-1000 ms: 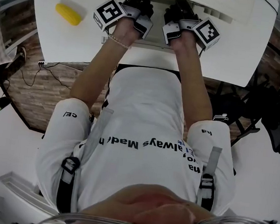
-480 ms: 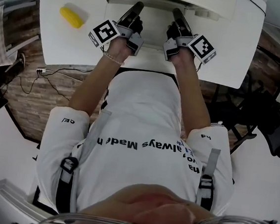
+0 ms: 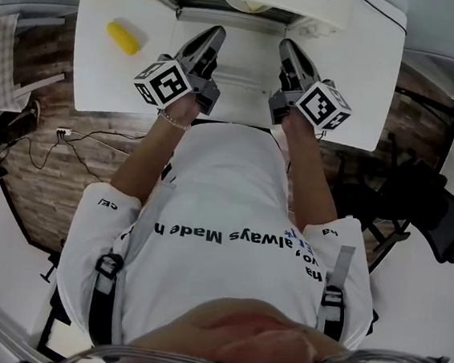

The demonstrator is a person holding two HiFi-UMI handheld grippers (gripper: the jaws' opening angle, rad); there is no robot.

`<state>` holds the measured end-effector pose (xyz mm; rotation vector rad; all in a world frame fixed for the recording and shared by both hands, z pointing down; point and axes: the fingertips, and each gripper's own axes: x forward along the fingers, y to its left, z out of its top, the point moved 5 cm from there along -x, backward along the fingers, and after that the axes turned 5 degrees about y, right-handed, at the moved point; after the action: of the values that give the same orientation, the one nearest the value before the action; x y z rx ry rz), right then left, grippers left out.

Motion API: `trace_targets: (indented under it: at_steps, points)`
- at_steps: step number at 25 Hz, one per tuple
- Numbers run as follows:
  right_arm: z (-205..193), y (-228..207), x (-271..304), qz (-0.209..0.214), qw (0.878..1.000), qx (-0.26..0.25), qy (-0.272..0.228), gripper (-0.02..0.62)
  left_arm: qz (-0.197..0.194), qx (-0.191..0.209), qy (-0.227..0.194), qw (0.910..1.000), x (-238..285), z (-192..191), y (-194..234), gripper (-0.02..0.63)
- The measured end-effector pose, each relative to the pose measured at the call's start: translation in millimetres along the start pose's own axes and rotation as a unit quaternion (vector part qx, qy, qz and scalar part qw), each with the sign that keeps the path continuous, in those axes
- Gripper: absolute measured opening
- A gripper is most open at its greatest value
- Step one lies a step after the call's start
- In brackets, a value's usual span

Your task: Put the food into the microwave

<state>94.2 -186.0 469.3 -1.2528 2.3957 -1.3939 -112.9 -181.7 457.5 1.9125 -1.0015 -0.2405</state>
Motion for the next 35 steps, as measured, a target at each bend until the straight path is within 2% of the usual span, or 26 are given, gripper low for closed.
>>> trace_targets:
  at_steps: [4,10,16,20,28,35]
  points:
    - [16,26,-21,-0.004,0.997,-0.083,0.0,0.023,-0.015,0.05,0.0,0.9987,-9,5,-31,0.02]
    - [28,62,-42,-0.01,0.984,-0.178,0.006,0.023,-0.035,0.103,0.003,0.994,-20,11,-70,0.02]
    - [35,91,-60,-0.021,0.967,-0.253,0.006,0.023,-0.031,0.191,0.012,0.981,-31,18,-104,0.02]
    - [40,111,-69,-0.023,0.955,-0.296,0.005,0.023,-0.027,0.231,0.01,0.9725,-37,25,-123,0.02]
    - [45,146,-90,-0.023,0.933,-0.36,0.0,0.023,-0.026,0.269,-0.004,0.9627,-51,28,-149,0.02]
    - [51,163,-101,-0.01,0.93,-0.367,-0.013,0.023,-0.023,0.31,-0.027,0.9501,-61,30,-168,0.02]
